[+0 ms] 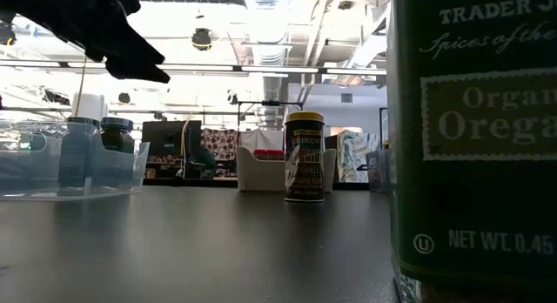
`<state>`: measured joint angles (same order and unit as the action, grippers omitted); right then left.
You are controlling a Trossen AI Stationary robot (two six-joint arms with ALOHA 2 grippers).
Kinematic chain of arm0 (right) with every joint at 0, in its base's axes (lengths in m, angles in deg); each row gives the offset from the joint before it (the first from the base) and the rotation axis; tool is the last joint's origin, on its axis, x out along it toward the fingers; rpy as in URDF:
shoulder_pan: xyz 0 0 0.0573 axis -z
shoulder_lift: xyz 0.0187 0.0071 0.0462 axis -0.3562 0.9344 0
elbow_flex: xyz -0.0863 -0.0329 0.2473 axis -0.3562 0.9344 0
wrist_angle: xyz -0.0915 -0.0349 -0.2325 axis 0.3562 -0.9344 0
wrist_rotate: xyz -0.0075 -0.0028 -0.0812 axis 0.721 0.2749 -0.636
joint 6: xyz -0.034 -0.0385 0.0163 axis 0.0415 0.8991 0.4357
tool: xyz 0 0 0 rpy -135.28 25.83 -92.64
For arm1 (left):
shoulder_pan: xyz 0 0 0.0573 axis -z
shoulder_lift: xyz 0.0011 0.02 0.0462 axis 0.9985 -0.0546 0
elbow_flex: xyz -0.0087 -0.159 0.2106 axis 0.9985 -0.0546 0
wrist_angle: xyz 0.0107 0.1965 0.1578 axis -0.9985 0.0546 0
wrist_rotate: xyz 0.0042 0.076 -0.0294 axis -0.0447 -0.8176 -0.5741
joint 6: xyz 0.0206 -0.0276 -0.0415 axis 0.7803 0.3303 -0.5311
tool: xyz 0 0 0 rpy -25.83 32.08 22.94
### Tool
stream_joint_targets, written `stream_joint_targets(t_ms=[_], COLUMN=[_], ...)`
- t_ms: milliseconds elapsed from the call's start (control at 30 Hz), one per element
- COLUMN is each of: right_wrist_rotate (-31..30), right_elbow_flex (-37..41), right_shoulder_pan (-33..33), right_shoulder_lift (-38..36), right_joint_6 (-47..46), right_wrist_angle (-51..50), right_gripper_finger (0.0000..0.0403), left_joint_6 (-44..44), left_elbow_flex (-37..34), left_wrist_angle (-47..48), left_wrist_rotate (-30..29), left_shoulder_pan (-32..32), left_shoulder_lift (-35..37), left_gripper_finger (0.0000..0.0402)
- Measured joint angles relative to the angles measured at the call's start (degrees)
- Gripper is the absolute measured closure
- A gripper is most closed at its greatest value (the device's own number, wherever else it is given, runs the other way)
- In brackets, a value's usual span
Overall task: Sort spices by type
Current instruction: Put the bottom yellow seasoning bottle into the black bin
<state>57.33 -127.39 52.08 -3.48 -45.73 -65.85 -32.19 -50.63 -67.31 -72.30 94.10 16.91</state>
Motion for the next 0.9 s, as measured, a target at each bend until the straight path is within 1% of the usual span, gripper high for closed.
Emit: stream_joint_targets(t_ms=[133,333,700,900], right_wrist_rotate=[3.0,3.2,3.2,3.07], right_elbow_flex=[-0.02,-0.02,-0.02,1.62], right_shoulder_pan=[6.06,11.76,16.55,18.81], right_shoulder_lift=[3.04,8.05,14.63,15.7], right_joint_6=[5.91,8.65,12.45,15.02], right_wrist_angle=[-3.19,-4.67,-5.96,-6.13], right_gripper_finger=[0.0152,0.0152,0.0152,0.0152], left_joint_6=[0.0,-1.23,-2.4,-2.4], left_elbow_flex=[0.0,0.0,0.0,0.0], left_wrist_angle=[-0.1,-0.08,-0.04,-0.06], left_wrist_rotate=[-1.29,-1.31,-1.29,-1.29], left_shoulder_pan=[-2.9,-5.18,-5.23,-5.23], left_shoulder_lift=[0.0,0.0,0.0,0.0], left_gripper_finger=[0.007,0.007,0.007,0.007])
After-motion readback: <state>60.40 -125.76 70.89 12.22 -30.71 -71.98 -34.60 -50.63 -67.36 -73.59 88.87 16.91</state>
